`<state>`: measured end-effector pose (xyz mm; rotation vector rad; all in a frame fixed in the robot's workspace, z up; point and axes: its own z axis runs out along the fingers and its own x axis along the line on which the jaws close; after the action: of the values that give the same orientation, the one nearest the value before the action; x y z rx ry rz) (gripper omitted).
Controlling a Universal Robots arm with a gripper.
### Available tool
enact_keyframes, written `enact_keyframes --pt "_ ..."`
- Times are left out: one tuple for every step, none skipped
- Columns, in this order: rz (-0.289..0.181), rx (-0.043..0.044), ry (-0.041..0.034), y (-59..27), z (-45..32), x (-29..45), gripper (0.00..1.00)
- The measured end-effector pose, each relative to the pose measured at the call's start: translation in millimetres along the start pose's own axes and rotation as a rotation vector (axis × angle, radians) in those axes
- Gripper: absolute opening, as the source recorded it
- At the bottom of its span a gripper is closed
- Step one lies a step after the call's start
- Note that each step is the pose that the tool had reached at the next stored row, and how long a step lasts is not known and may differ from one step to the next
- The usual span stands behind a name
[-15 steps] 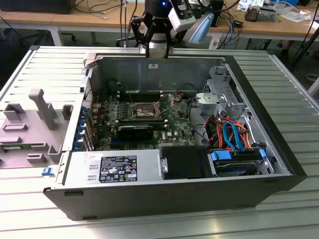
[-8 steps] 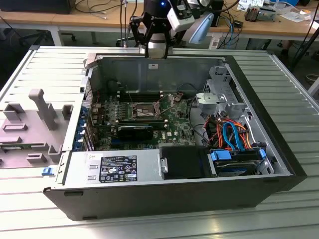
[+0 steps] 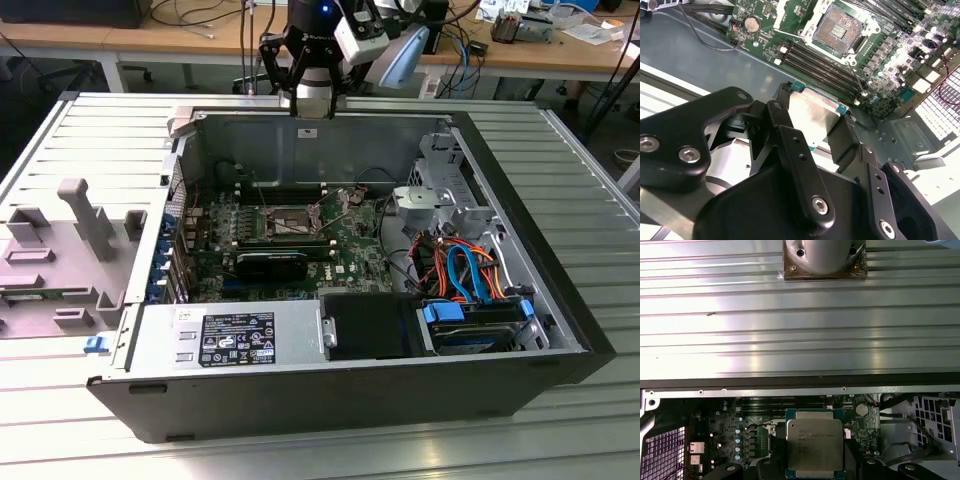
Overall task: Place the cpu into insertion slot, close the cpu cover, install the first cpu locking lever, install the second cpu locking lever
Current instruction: 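Place the cpu into insertion slot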
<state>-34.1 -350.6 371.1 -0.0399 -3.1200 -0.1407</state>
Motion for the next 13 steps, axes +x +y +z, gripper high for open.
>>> enact_keyframes --pt "0.000 0.0000 0.0000 -0.4 3.5 0.2 0.55" --pt "0.000 0.0000 0.0000 -0.8 7.6 0.1 0.55" --pt "0.000 0.0000 0.0000 -0.8 7.7 0.1 0.55" --pt "0.000 0.0000 0.0000 -0.8 7.7 0.1 0.55" --pt "0.000 0.0000 0.0000 -0.9 8.0 0.1 0.55" --pt "0.000 0.0000 0.0000 -0.9 8.1 0.1 0.55" --pt "0.000 0.0000 -0.0001 -1.1 10.6 0.0 0.55" --pt "0.000 0.0000 0.0000 -1.3 12.2 0.0 0.55" --pt "0.000 0.0000 0.0000 -1.3 12.3 0.0 0.55" --pt "0.000 0.0000 0.0000 -1.3 12.5 0.0 0.55" --pt "0.000 -0.0001 0.0000 -1.3 12.7 0.0 0.55" --pt "0.000 0.0000 0.0000 -1.3 12.8 0.0 0.55" --pt "0.000 0.0000 0.0000 -1.3 12.9 0.0 0.55"
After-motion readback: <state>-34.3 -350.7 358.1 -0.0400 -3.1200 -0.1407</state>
